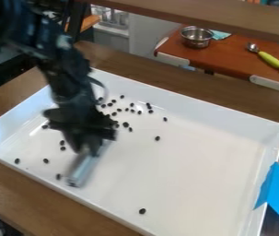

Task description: Sweep into pile

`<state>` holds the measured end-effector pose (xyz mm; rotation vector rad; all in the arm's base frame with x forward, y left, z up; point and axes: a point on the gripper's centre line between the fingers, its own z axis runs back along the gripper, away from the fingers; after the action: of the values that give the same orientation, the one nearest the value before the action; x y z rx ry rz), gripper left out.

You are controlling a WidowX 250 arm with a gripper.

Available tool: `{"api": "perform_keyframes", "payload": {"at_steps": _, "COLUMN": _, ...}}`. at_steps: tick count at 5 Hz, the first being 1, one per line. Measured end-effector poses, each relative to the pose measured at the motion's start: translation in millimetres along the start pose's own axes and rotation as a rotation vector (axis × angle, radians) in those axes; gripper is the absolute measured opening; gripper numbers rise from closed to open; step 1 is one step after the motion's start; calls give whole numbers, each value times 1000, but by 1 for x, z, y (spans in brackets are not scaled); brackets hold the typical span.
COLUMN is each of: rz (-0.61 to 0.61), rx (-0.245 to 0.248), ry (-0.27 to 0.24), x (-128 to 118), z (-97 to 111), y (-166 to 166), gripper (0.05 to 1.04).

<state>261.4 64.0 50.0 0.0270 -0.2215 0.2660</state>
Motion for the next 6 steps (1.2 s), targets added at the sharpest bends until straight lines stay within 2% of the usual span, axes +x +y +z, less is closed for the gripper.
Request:
{"api": "perform_keyframes", "payload": {"at_steps": 2, "rz": 58, "rx": 46, "ry": 97, "x": 6, "z": 4, "y": 57, "gripper": 335}}
{"api": "perform_keyframes", "payload": {"at_steps": 3, "rz": 44, "rx": -8, "ry": 133, "x": 1, "z": 11, "y": 59, "gripper": 335}}
{"api": "perform_keyframes", "payload": {"at_steps": 4, "rz": 38, "rx": -134, "ry": 60, "x": 8, "z": 41, "y": 28, "gripper": 335}}
{"api": "perform_keyframes", "payload": {"at_steps": 5, "rz": -2, "rx": -254, "ry": 32, "x": 8, "z": 65, "y": -22, "gripper": 335}}
{"api": "perform_keyframes", "payload": {"at_steps": 6, "rz": -24, "rx": -306, "ry": 2, "x": 7, "z": 72, "y": -63, "gripper": 335}}
